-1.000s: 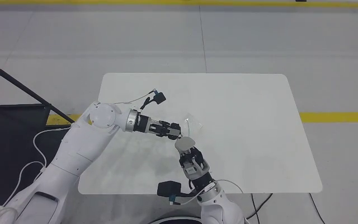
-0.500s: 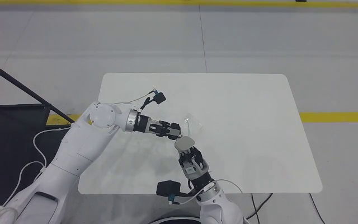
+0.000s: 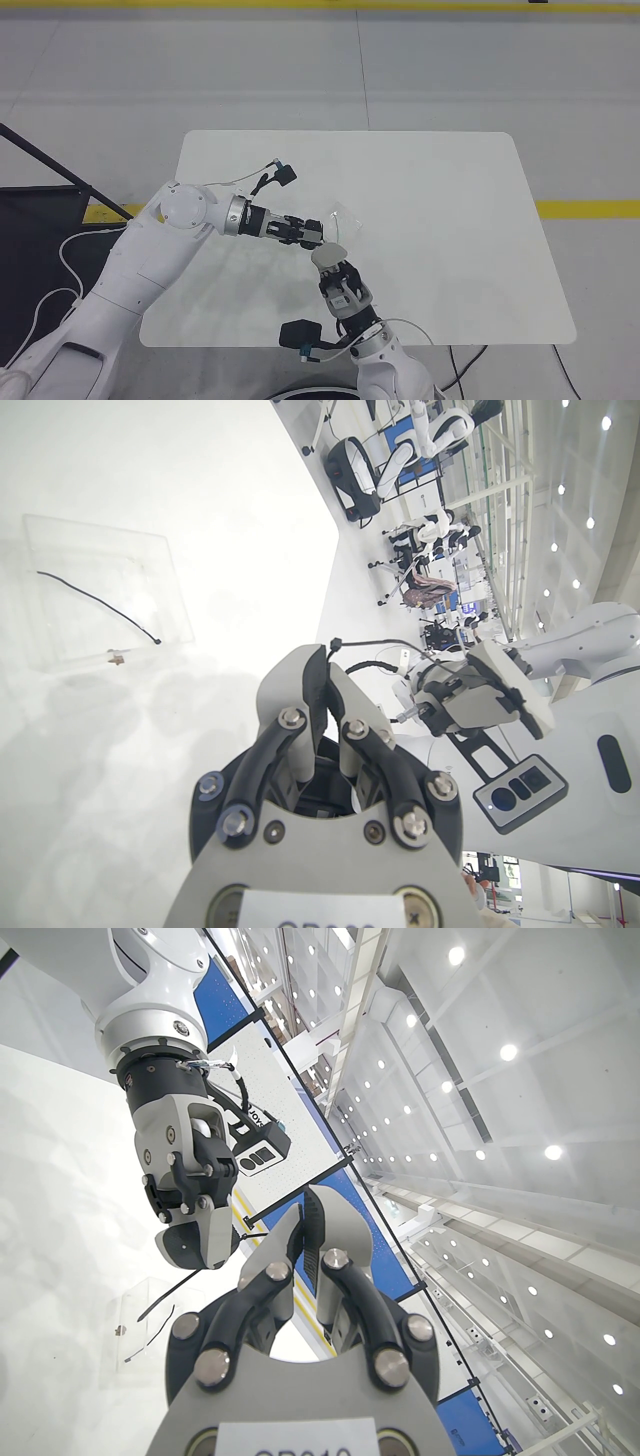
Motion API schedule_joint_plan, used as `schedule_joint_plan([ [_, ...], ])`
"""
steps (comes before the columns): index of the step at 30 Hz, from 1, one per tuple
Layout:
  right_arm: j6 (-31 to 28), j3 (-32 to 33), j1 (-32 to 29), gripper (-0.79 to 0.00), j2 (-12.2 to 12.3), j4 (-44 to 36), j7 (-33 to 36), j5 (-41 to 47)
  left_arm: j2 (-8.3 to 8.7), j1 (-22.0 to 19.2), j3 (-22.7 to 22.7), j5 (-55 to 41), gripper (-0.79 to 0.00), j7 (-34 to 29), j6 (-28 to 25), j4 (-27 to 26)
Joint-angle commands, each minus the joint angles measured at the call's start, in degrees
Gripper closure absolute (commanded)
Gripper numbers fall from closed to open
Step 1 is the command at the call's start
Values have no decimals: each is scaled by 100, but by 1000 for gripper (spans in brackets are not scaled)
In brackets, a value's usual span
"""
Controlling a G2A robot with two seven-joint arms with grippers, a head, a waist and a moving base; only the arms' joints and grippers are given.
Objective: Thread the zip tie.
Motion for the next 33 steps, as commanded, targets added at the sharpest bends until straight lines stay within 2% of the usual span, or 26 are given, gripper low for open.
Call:
schedule_joint_plan([
  [1,-42,-5,7,0,6,4,4,-32,0,0,0,0,0,0,0,0],
  [23,-571,-75,13,0,100,-34,-53,-627,0,0,0,0,0,0,0,0],
  [33,-603,-92,98,0,86,-25,342,-536,0,0,0,0,0,0,0,0],
])
